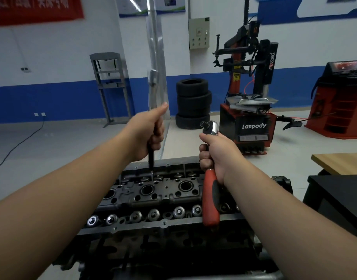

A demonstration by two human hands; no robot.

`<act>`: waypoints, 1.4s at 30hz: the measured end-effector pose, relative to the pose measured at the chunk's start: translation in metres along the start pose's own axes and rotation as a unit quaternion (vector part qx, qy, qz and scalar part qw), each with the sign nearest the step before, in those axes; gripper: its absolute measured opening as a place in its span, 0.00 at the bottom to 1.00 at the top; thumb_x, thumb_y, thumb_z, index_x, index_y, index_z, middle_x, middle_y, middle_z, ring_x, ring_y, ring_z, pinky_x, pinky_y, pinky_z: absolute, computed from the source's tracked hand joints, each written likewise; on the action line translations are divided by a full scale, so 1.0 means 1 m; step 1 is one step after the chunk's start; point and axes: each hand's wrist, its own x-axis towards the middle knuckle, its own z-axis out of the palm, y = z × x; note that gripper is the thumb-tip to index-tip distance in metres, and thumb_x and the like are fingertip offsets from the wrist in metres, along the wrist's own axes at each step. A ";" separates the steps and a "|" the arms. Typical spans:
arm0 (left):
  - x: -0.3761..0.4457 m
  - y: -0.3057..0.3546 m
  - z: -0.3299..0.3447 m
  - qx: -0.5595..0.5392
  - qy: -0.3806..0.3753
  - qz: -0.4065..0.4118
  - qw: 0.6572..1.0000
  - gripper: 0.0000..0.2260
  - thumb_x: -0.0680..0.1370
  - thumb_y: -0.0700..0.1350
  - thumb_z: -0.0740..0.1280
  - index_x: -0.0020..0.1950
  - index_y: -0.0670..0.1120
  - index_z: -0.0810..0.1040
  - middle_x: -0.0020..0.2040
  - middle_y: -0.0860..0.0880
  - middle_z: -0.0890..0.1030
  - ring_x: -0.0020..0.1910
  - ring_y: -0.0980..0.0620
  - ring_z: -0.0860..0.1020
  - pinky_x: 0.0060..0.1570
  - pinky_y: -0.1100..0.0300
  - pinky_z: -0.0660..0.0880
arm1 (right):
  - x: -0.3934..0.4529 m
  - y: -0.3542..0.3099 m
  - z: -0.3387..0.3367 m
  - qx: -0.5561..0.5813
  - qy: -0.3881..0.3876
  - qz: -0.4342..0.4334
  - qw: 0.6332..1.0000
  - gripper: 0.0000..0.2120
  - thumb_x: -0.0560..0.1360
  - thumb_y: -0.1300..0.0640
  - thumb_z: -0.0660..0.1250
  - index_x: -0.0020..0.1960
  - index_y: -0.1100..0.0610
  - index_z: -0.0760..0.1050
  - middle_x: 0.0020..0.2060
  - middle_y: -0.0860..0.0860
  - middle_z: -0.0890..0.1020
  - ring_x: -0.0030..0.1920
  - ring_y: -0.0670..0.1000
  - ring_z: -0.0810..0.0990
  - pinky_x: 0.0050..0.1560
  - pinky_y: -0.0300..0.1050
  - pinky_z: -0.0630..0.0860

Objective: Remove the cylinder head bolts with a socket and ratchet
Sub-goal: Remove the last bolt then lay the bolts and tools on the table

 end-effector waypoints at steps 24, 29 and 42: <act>-0.013 -0.048 0.041 -0.066 0.076 0.029 0.995 0.28 0.84 0.57 0.63 0.24 0.51 0.64 0.23 0.50 0.63 0.22 0.52 0.62 0.24 0.60 0.61 | 0.002 0.001 0.001 -0.002 -0.014 -0.012 1.000 0.04 0.81 0.59 0.65 0.48 0.52 0.72 0.30 0.50 0.70 0.21 0.43 0.64 0.18 0.36 0.60; -0.012 -0.047 0.036 -0.033 0.056 0.003 0.998 0.28 0.83 0.58 0.63 0.24 0.52 0.63 0.24 0.51 0.62 0.22 0.53 0.61 0.24 0.60 0.60 | 0.001 0.001 -0.001 0.001 -0.008 -0.015 1.000 0.04 0.81 0.59 0.66 0.47 0.52 0.73 0.31 0.50 0.70 0.21 0.43 0.64 0.18 0.36 0.60; -0.006 -0.050 0.037 -0.060 0.105 0.022 0.992 0.28 0.83 0.58 0.63 0.24 0.52 0.65 0.23 0.52 0.64 0.22 0.53 0.62 0.23 0.60 0.61 | -0.001 0.001 -0.001 -0.003 -0.007 -0.014 1.000 0.03 0.81 0.59 0.66 0.48 0.52 0.73 0.32 0.51 0.71 0.22 0.43 0.65 0.19 0.36 0.61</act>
